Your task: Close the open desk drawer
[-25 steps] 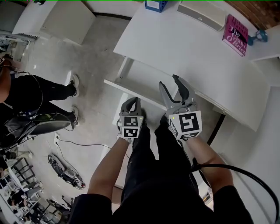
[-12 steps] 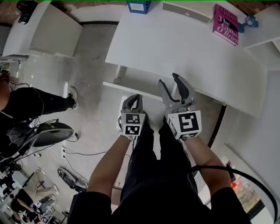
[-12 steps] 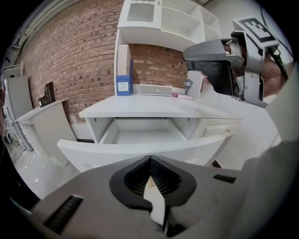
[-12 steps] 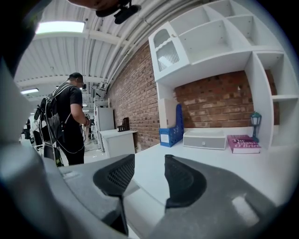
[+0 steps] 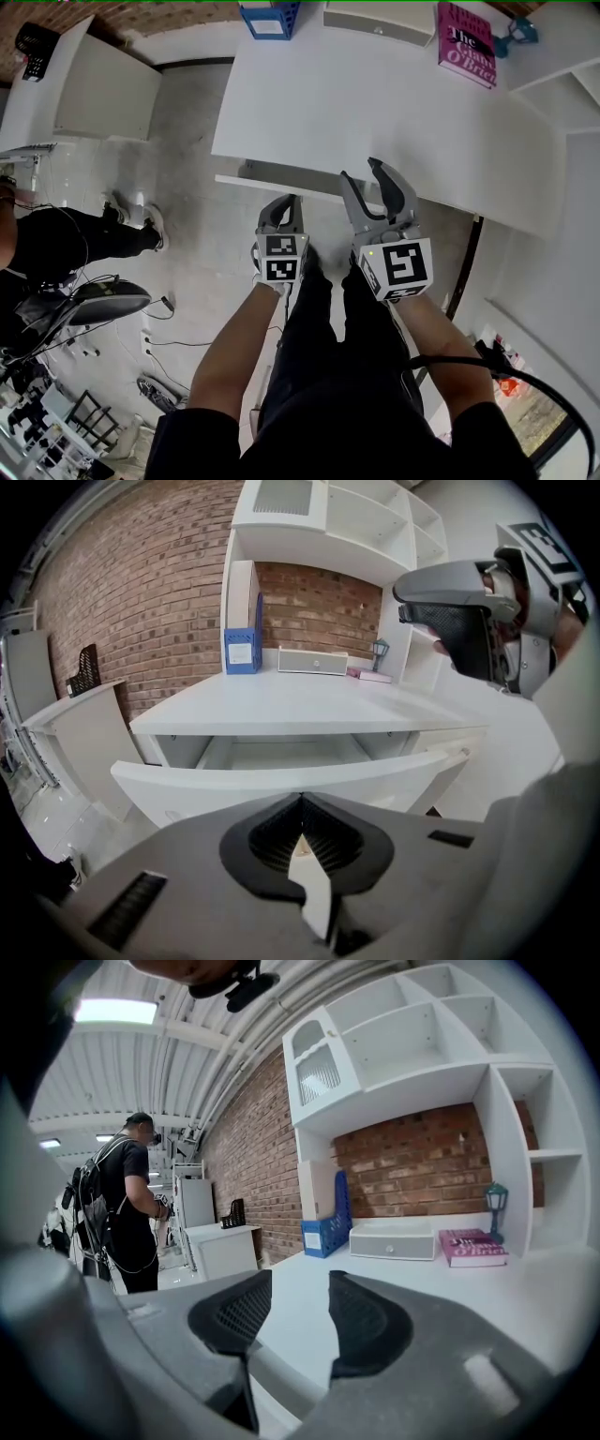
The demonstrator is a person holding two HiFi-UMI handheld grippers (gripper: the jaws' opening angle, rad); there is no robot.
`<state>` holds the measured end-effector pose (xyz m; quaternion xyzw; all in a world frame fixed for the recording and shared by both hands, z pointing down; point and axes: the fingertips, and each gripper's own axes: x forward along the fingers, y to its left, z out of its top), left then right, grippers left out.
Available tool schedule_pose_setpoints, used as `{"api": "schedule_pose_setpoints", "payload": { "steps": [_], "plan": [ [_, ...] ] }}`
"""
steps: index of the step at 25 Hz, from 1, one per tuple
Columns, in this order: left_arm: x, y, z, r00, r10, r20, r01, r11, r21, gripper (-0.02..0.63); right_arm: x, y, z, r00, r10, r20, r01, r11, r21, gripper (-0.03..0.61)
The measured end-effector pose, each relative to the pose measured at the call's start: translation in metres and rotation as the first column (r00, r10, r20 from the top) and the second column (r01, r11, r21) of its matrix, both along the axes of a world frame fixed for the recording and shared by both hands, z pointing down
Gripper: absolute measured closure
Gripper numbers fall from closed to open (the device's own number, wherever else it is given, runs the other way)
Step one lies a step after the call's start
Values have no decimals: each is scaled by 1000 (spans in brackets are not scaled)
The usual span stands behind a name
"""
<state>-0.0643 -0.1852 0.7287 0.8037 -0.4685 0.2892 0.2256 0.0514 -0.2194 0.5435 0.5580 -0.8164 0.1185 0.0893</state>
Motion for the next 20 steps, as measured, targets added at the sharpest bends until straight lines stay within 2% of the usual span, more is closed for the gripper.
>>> {"api": "schedule_pose_setpoints", "payload": {
  "steps": [16, 20],
  "plan": [
    [26, -55, 1, 999, -10, -31, 10, 1000, 19, 614, 27, -17, 0, 999, 42, 14, -42, 999, 0, 387],
    [24, -61, 0, 1000, -21, -5, 22, 998, 64, 614, 29, -20, -1, 999, 40, 17, -40, 999, 2, 388]
  ]
}}
